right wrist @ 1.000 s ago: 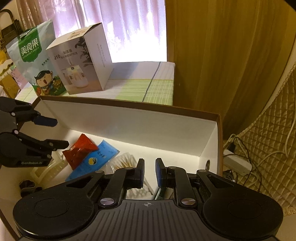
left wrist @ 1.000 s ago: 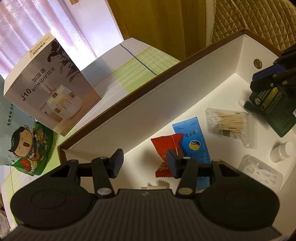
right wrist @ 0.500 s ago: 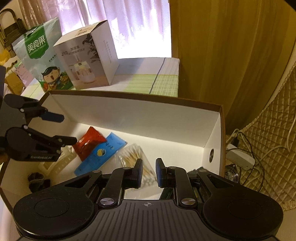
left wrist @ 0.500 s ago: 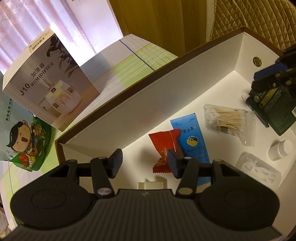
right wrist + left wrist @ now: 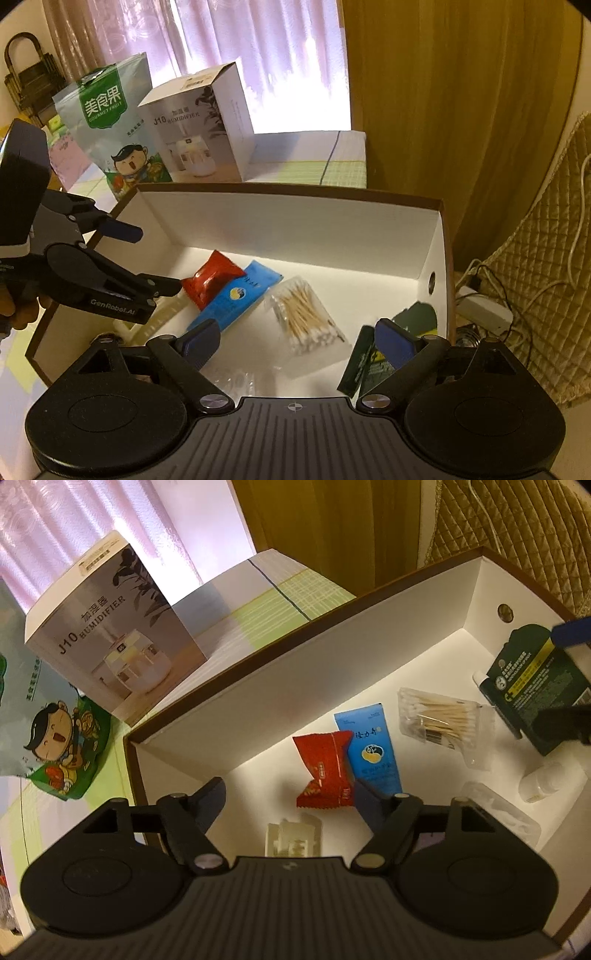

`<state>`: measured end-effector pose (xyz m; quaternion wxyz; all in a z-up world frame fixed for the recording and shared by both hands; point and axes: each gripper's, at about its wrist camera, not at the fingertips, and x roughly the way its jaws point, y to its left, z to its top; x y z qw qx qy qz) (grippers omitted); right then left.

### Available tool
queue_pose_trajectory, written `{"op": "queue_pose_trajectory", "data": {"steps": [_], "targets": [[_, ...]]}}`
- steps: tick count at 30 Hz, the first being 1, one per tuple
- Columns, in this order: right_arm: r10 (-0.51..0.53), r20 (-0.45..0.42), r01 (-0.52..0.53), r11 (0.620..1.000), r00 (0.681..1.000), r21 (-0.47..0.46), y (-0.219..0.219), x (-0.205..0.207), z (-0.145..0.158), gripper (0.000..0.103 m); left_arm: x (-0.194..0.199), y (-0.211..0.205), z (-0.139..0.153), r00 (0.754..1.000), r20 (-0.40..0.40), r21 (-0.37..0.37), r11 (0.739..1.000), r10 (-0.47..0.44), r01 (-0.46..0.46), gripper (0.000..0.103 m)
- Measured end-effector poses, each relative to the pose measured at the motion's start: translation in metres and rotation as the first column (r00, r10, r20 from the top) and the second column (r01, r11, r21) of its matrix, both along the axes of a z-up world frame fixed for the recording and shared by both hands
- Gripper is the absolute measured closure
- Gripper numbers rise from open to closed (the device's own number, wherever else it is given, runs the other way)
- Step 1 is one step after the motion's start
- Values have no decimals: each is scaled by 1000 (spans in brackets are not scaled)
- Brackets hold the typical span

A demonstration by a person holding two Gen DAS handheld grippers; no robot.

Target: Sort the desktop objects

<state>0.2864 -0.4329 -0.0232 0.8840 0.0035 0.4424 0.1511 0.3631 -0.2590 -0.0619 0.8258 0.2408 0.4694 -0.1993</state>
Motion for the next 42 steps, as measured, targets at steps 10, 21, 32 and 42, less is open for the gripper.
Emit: {"op": "queue_pose_trajectory", "data": {"steps": [10, 21, 32, 42], "targets": [[-76, 3, 76, 997, 997, -18, 1, -19, 3, 7, -18, 3, 20, 999, 9, -45, 998, 44, -43, 22], [-208, -15, 208, 978, 978, 8, -1, -36, -2, 7, -44, 9, 48, 995, 29, -128, 987, 100, -96, 14], [-255, -1, 255, 966, 967, 37, 7, -60, 7, 0, -79, 23, 70, 986, 80, -215, 968, 148, -128, 8], [-259, 2, 258, 965, 966, 54, 19, -82, 14, 0, -106, 35, 81, 982, 89, -254, 957, 166, -139, 7]]}}
